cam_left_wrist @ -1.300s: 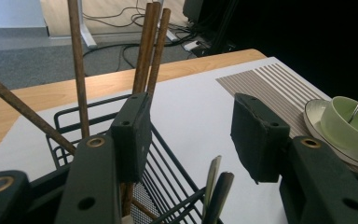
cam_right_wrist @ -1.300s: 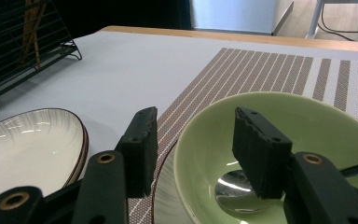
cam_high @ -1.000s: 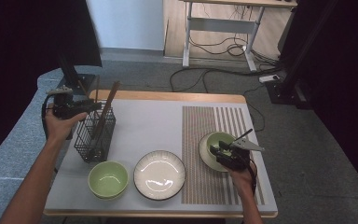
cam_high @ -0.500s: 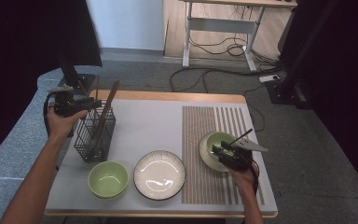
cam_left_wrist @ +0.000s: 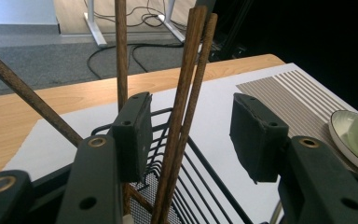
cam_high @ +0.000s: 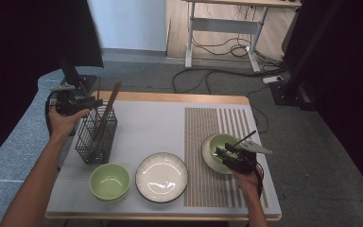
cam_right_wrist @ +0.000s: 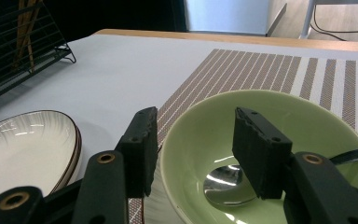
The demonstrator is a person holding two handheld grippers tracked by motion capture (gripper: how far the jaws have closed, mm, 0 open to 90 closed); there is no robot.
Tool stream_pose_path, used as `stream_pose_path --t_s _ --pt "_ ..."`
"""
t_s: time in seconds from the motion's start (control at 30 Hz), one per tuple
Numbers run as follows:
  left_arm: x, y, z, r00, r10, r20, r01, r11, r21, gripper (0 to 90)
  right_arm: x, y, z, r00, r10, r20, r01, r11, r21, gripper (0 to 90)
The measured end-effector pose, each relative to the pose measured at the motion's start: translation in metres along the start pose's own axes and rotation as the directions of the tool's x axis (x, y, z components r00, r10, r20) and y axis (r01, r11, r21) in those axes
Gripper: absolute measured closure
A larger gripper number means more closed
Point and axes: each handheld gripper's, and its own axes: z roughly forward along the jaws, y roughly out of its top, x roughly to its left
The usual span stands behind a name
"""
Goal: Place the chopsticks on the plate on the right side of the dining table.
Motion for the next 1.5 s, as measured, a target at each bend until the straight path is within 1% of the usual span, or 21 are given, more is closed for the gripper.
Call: stream_pose_path --t_s 0.27,0.33,0.63,0.87,1.0,1.17,1.5 --pt "0.006 0.0 0.006 0.9999 -0.005 -0.011 0.005 0.9999 0.012 49.6 -0.001 -0.001 0.0 1.0 0.002 0.003 -0.002 1.0 0.002 50.2" --pt "0.008 -0.001 0.007 0.9999 -0.011 -0.013 0.011 0.9999 0.011 49.9 -0.002 -0.001 0.0 1.0 0.003 0.004 -0.003 1.0 0.001 50.2" --pt "0.013 0.001 0.009 0.9998 -0.014 -0.016 0.014 0.9999 0.004 50.7 -0.002 -0.001 -0.001 1.0 0.004 0.006 -0.004 1.0 0.002 50.1" --pt "0.017 0.0 0.014 0.9996 -0.017 -0.024 0.017 0.9998 0.012 52.2 -0.002 -0.001 -0.001 1.0 0.004 0.006 -0.004 1.0 0.003 49.9" --pt "0.019 0.001 0.015 0.9996 -0.014 -0.026 0.014 0.9998 0.015 54.1 -0.003 -0.002 -0.001 0.9999 0.005 0.009 -0.005 1.0 0.0 49.9" --pt "0.02 0.002 0.019 0.9991 -0.007 -0.042 0.008 0.9996 0.026 54.9 -0.004 -0.002 -0.002 0.9999 0.006 0.009 -0.006 1.0 -0.001 49.9" --pt "0.028 0.004 0.022 0.9981 -0.027 -0.056 0.028 0.9993 0.023 57.7 -0.005 -0.001 -0.004 0.9998 0.013 0.012 -0.013 1.0 -0.008 49.9"
